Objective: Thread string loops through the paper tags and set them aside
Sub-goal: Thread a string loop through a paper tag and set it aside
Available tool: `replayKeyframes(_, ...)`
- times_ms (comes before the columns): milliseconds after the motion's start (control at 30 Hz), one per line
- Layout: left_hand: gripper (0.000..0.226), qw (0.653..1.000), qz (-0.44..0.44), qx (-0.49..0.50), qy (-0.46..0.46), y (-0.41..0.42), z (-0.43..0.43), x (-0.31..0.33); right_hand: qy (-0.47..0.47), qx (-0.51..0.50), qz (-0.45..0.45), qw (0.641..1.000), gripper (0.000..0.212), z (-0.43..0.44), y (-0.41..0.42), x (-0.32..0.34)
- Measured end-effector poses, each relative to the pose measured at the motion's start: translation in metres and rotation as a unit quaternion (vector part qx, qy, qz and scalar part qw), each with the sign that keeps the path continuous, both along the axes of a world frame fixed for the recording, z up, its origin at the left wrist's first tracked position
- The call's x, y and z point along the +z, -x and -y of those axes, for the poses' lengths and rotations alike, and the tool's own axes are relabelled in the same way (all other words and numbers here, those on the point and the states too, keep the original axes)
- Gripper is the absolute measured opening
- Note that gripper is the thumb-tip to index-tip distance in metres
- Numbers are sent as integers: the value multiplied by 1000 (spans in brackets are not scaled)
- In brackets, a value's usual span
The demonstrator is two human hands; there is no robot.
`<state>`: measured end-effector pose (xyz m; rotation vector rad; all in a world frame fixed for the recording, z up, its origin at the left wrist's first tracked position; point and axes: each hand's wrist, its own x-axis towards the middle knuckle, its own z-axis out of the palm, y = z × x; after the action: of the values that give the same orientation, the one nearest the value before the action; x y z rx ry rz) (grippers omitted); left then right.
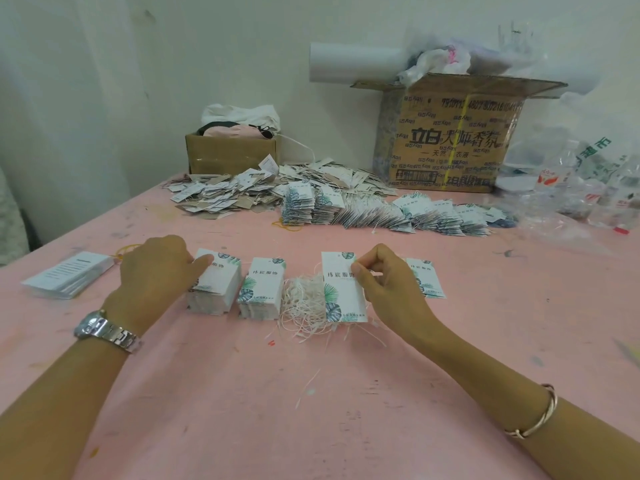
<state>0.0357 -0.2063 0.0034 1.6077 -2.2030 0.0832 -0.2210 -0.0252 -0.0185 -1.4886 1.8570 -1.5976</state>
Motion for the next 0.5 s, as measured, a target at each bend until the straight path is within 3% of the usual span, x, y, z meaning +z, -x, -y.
replayKeyframes(233, 56, 988, -131, -22, -81, 1, 9, 2, -10, 5, -1, 1000, 15, -3, -2, 1)
replayKeyframes(333, 50, 977, -195, -56, -71, 4, 5, 6, -15, 3, 2, 1000, 15, -3, -4, 1)
replayKeyframes(400, 34, 940, -313, -118, -66, 12, -7, 10, -12, -1, -1, 1000, 16, -4, -5, 2)
replayKeyframes(500, 14, 843, -478, -216, -122, 33, -34, 13, -7, -4, -33, 999, 14, -5, -6, 2)
